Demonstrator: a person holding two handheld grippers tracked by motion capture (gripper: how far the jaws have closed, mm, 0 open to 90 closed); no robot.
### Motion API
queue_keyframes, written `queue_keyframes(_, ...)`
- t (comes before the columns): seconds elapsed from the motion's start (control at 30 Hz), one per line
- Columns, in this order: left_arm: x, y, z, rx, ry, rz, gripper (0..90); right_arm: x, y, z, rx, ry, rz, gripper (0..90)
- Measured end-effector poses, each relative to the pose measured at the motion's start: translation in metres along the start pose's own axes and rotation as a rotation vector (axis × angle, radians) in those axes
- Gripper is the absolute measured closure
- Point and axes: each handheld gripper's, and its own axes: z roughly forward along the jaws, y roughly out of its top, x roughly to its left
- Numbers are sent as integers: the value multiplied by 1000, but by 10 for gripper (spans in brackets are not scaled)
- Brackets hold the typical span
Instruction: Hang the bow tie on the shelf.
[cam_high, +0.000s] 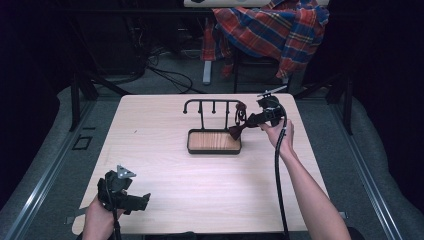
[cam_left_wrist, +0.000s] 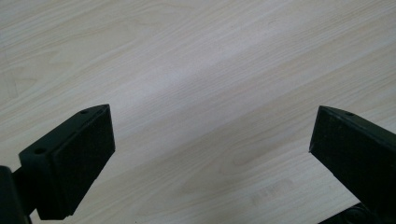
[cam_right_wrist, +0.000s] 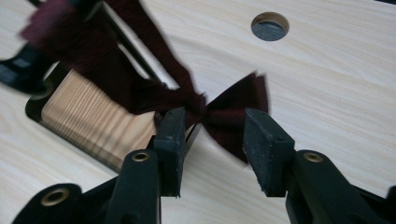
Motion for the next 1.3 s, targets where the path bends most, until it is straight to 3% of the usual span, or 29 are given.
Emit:
queue_keyframes(0.27, 0, 0, 0, 0, 1, 0, 1, 8, -3, -11, 16, 34, -49, 547)
queue_keyframes(0.63, -1, 0, 0, 0, 3, 2, 1, 22, -18, -38, 37, 85, -167, 348)
queue_keyframes(0.93, -1, 0, 0, -1, 3, 0, 1, 31, -35, -52, 60, 101, -206, 195)
queue_keyframes(1.3, 0, 0, 0, 0, 1, -1, 1, 34, -64, -65, 82, 111, -242, 139)
